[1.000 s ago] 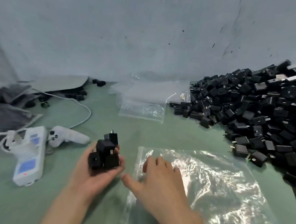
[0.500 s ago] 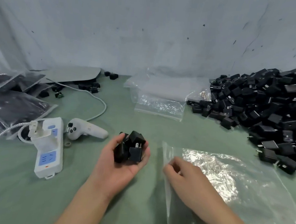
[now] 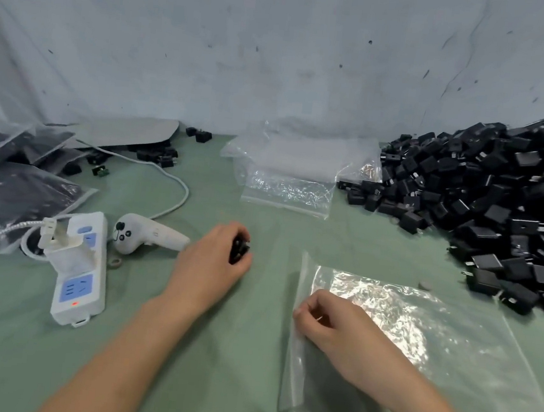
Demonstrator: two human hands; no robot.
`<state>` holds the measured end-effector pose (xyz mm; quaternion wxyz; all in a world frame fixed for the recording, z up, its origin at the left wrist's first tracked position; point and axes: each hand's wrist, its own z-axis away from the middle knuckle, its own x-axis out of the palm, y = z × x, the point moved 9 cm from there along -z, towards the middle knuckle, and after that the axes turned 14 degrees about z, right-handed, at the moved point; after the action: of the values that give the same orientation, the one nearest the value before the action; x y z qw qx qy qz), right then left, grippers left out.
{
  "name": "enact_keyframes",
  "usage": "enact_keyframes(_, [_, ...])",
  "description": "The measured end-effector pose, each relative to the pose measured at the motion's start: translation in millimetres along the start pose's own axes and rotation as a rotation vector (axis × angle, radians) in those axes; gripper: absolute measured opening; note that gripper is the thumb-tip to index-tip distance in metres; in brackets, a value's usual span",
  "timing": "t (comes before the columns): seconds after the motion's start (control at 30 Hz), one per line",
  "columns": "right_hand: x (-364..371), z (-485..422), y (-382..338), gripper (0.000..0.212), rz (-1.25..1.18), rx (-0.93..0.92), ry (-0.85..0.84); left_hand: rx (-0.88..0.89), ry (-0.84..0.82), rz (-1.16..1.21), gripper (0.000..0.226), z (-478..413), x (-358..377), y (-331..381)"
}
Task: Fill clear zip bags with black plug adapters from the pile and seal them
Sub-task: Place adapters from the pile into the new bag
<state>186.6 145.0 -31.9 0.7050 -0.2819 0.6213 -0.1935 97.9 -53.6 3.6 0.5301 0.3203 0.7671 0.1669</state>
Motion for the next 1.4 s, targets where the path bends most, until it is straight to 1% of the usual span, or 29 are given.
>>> enact_keyframes(0.07, [0.0, 0.2, 1.7, 0.01, -0.033, 0.02, 0.012, 0.029, -0.067, -0.145, 0.021, -2.7, 14.6, 5.1])
enact_keyframes(0.1, [0.7, 0.5, 2.7, 0.004, -0.053, 0.031, 0.005, 0.02, -0.095, -0.177, 0.021, -6.7, 17.8, 7.3])
enact_keyframes(0.13, [1.4, 0.8, 3.1, 0.005, -0.06, 0.037, -0.012, 0.006, -0.13, -0.19, 0.021, -12.4, 20.5, 9.3])
enact_keyframes(0.2, [2.9, 1.6, 4.3, 0.017, -0.026, 0.039, -0.062, -0.027, -0.24, -0.188, 0.021, -23.9, 26.9, 12.0])
enact_keyframes(0.23, [1.8, 1.9, 4.3, 0.02, 0.002, 0.033, -0.074, -0.055, -0.301, -0.162, 0.021, -29.2, 29.1, 12.1])
enact_keyframes(0.3, [-0.9, 2.9, 3.3, 0.017, 0.031, 0.01, -0.081, -0.127, -0.396, -0.092, 0.019, -40.2, 29.9, 11.8])
enact_keyframes(0.37, [-1.6, 5.5, 2.5, 0.02, 0.044, 0.007, -0.087, -0.164, -0.443, -0.118, 0.019, -46.3, 29.7, 14.5])
enact_keyframes(0.47, [-6.6, 8.3, 3.7, 0.032, 0.025, 0.07, -0.043, -0.098, -0.414, -0.245, 0.028, -40.1, 34.0, 23.6])
enact_keyframes(0.53, [-9.7, 8.7, 5.2, 0.029, 0.035, 0.086, -0.015, -0.047, -0.375, -0.296, 0.025, -25.1, 38.2, 29.1])
enact_keyframes(0.6, [-10.6, 9.5, 5.9, 0.026, 0.024, 0.089, -0.004, -0.047, -0.386, -0.359, 0.025, -6.2, 39.3, 31.3])
enact_keyframes(0.63, [-11.0, 10.2, 7.8, 0.026, -0.001, 0.097, 0.004, -0.024, -0.36, -0.396, 0.028, 2.6, 36.2, 35.5])
enact_keyframes(0.67, [-11.6, 10.5, 9.9, 0.025, -0.032, 0.108, 0.015, 0.039, -0.271, -0.389, 0.029, 11.0, 28.6, 45.7])
enact_keyframes(0.7, [-12.2, 10.9, 11.8, 0.025, -0.057, 0.119, 0.03, 0.106, -0.127, -0.305, 0.027, 21.8, 15.5, 59.7])
enact_keyframes(0.73, [-12.9, 11.8, 12.8, 0.024, -0.077, 0.123, 0.045, 0.13, 0.016, -0.16, 0.025, 36.9, 1.4, 70.8])
enact_keyframes(0.77, [-14.5, 12.3, 13.9, 0.024, -0.092, 0.12, 0.068, 0.071, 0.09, 0.032, 0.026, 50.5, -6.4, 73.9])
enact_keyframes(0.8, [-17.2, 13.0, 14.6, 0.024, -0.106, 0.114, 0.097, -0.083, 0.038, 0.271, 0.03, 60.7, 0.7, 69.5])
enact_keyframes(0.83, [-19.3, 13.6, 14.7, 0.023, -0.118, 0.106, 0.123, -0.277, -0.085, 0.523, 0.035, 71.0, 22.4, 63.4])
enact_keyframes(0.87, [-20.0, 15.4, 13.7, 0.021, -0.131, 0.1, 0.14, -0.458, -0.225, 0.72, 0.038, 82.8, 46.6, 61.6])
enact_keyframes(0.9, [-19.5, 17.8, 13.1, 0.02, -0.145, 0.093, 0.152, -0.579, -0.329, 0.847, 0.042, 92.2, 61.7, 64.8])
enact_keyframes(0.93, [-18.7, 20.7, 13.7, 0.019, -0.16, 0.087, 0.163, -0.628, -0.395, 0.913, 0.044, 96.7, 69.5, 68.6])
enact_keyframes(0.97, [-17.8, 22.8, 14.4, 0.019, -0.169, 0.084, 0.17, -0.637, -0.424, 0.944, 0.044, 98.1, 72.2, 70.5])
enact_keyframes(1.03, [-16.5, 23.8, 16.2, 0.02, -0.175, 0.087, 0.166, -0.62, -0.44, 0.976, 0.042, 99.4, 72.5, 71.7])
enact_keyframes(1.1, [-16.8, 21.9, 17.3, 0.023, -0.201, 0.089, 0.154, -0.629, -0.423, 1.018, 0.041, 100.5, 72.3, 68.6])
enact_keyframes(1.17, [-18.2, 20.1, 15.5, 0.026, -0.269, 0.09, 0.146, -0.649, -0.363, 0.995, 0.037, 98.9, 66.7, 60.5])
enact_keyframes(1.2, [-19.4, 19.9, 15.9, 0.028, -0.32, 0.109, 0.151, -0.629, -0.329, 0.922, 0.036, 97.2, 61.8, 55.1])
enact_keyframes(1.27, [-26.6, 22.5, 20.0, 0.027, -0.439, 0.166, 0.222, -0.492, -0.286, 0.63, 0.039, 91.2, 47.5, 48.1])
enact_keyframes(1.3, [-34.0, 25.5, 22.2, 0.025, -0.479, 0.183, 0.3, -0.395, -0.277, 0.452, 0.041, 88.5, 41.1, 48.0])
enact_keyframes(1.33, [-43.8, 29.7, 23.1, 0.023, -0.487, 0.18, 0.397, -0.305, -0.271, 0.288, 0.041, 86.5, 36.7, 49.3])
enact_keyframes(1.4, [-60.8, 38.4, 18.5, 0.017, -0.448, 0.123, 0.544, -0.216, -0.211, 0.049, 0.038, 84.0, 26.9, 50.6])
